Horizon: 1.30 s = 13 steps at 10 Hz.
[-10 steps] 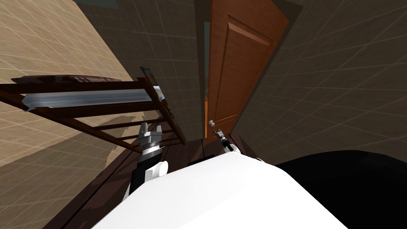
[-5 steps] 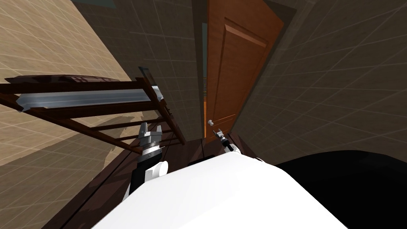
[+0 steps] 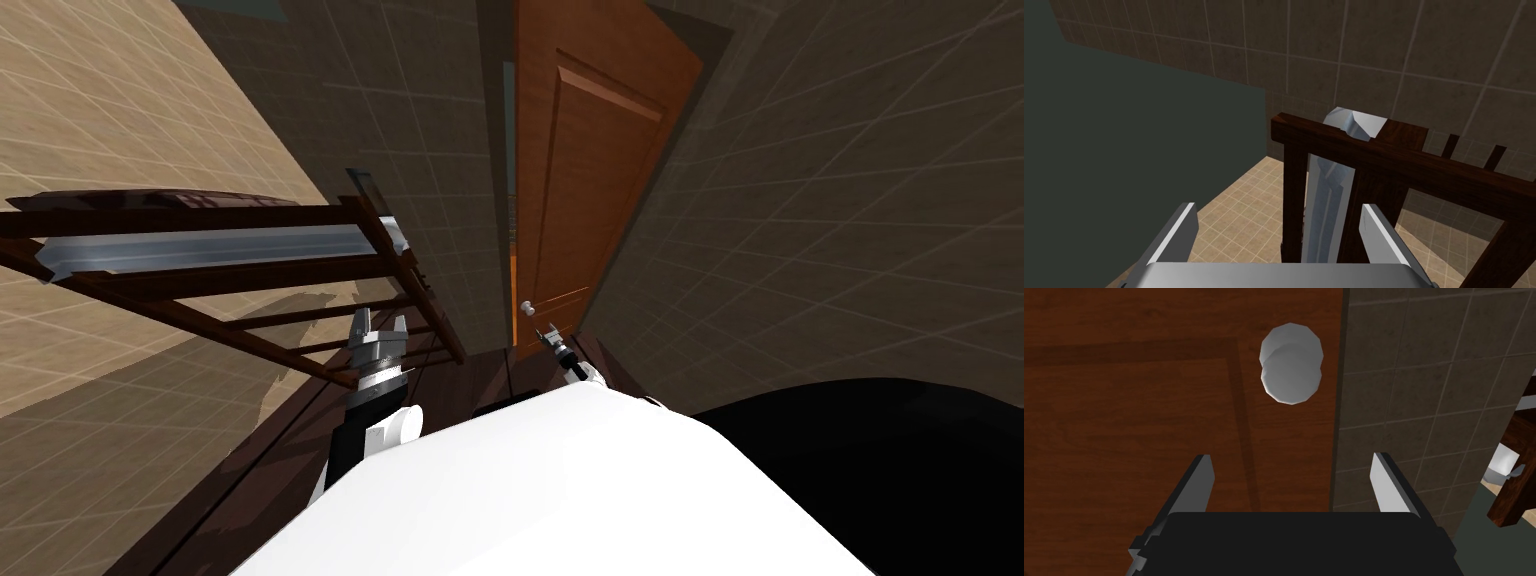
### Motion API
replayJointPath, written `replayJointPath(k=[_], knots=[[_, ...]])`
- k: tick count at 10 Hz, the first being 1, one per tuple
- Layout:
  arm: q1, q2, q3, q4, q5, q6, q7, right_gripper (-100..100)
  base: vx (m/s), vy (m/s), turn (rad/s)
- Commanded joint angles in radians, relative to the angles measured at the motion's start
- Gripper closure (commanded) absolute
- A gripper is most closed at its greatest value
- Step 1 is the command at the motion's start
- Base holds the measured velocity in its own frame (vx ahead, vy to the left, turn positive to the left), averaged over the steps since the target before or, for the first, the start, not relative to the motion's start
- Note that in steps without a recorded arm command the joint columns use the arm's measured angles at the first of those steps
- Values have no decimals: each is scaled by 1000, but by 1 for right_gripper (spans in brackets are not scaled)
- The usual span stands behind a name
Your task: Pull the door open
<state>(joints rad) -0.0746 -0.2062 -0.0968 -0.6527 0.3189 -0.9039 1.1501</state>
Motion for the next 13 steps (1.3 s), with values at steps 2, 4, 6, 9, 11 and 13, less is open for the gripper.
replayJointPath(k=[2, 4, 6, 9, 11, 13], knots=[[13, -24, -21, 18, -16, -23, -9, -100, 128, 81, 165], [23, -44, -38, 33, -28, -41, -17, -100, 156, 78, 102], [37, -71, -62, 53, -46, -66, -27, -100, 207, 71, 200], [54, -103, -90, 78, -67, -97, -40, -100, 198, 43, 140], [58, -95, -84, 62, -62, -88, -37, 100, 36, -2, -3], [58, -95, -84, 62, -62, -88, -37, 100, -25, -6, 5]])
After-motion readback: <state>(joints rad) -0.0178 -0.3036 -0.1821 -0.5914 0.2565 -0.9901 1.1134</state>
